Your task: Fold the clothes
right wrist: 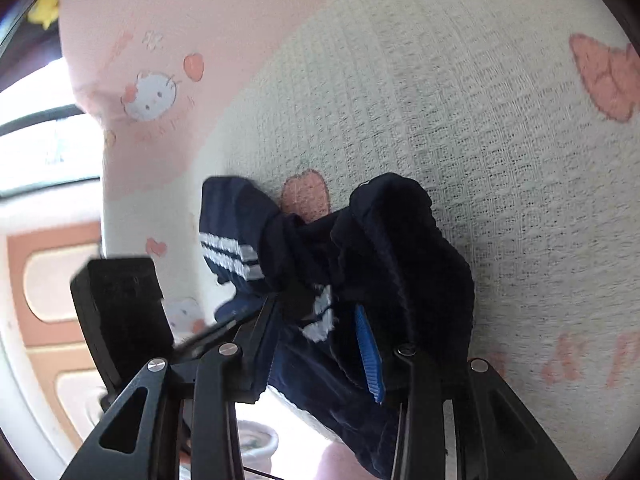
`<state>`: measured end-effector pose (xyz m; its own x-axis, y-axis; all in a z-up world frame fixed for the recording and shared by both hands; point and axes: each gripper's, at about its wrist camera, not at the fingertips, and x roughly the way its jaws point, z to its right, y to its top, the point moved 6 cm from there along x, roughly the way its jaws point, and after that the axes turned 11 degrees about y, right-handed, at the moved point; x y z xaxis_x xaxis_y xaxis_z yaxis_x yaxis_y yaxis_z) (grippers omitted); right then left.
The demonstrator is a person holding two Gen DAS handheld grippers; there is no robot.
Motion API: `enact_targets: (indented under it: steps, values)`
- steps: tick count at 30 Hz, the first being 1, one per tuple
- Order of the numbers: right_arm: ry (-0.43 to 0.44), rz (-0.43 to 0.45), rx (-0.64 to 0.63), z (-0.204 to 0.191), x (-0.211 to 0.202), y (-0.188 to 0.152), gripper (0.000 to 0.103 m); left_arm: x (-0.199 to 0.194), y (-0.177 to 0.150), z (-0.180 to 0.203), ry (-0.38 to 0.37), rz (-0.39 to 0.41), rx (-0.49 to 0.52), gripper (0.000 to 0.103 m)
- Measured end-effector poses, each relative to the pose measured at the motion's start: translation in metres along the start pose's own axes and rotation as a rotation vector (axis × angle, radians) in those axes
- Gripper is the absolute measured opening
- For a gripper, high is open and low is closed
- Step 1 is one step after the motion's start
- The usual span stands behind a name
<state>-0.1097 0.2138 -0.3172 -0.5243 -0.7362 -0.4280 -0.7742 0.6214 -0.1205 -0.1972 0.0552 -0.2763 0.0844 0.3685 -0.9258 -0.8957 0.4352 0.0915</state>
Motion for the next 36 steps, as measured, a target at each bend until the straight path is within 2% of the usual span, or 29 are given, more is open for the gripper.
enact_targets:
  steps: [3, 4, 5, 6, 11, 13, 17, 20, 22, 26, 29, 36]
  values:
    - [0.031, 0.009, 0.025, 0.000, 0.006, 0.003, 0.035, -0.001, -0.002, 0.000, -0.004, 0.020, 0.006, 0.012]
    - [0.033, 0.005, 0.036, 0.001, 0.007, 0.002, 0.029, -0.002, -0.003, 0.000, -0.007, 0.024, -0.001, 0.012]
    - [0.015, -0.005, 0.057, 0.004, 0.008, 0.002, 0.009, -0.003, -0.003, -0.001, -0.008, 0.025, -0.007, 0.012]
    - [0.013, -0.003, 0.080, 0.007, 0.008, 0.002, 0.008, -0.004, -0.004, -0.001, -0.006, 0.025, -0.014, 0.012]
    - [0.106, 0.022, 0.073, 0.000, -0.001, 0.002, 0.007, -0.011, -0.005, 0.005, 0.033, 0.025, -0.007, 0.012]
    - [0.160, 0.004, 0.053, -0.007, -0.002, -0.001, 0.007, -0.016, -0.006, 0.010, 0.076, 0.025, 0.025, 0.012]
    - [0.213, -0.025, 0.035, -0.015, 0.003, -0.004, 0.007, -0.034, -0.010, 0.024, 0.142, 0.058, 0.113, 0.012]
    - [0.211, -0.037, 0.033, -0.016, 0.006, -0.004, 0.007, -0.048, -0.012, 0.033, 0.181, 0.094, 0.150, 0.012]
    - [0.211, -0.040, 0.020, -0.018, 0.004, -0.004, 0.007, -0.051, -0.015, 0.040, 0.181, 0.101, 0.171, 0.012]
    - [0.229, -0.048, -0.014, -0.030, -0.003, -0.006, 0.008, -0.047, -0.024, 0.054, 0.176, 0.048, 0.187, 0.013]
    - [0.243, -0.049, -0.021, -0.034, -0.008, -0.005, 0.009, -0.043, -0.025, 0.066, 0.183, 0.054, 0.209, 0.013]
    - [0.274, -0.075, -0.011, -0.037, -0.013, -0.005, 0.011, -0.032, -0.021, 0.069, 0.207, -0.007, 0.205, 0.013]
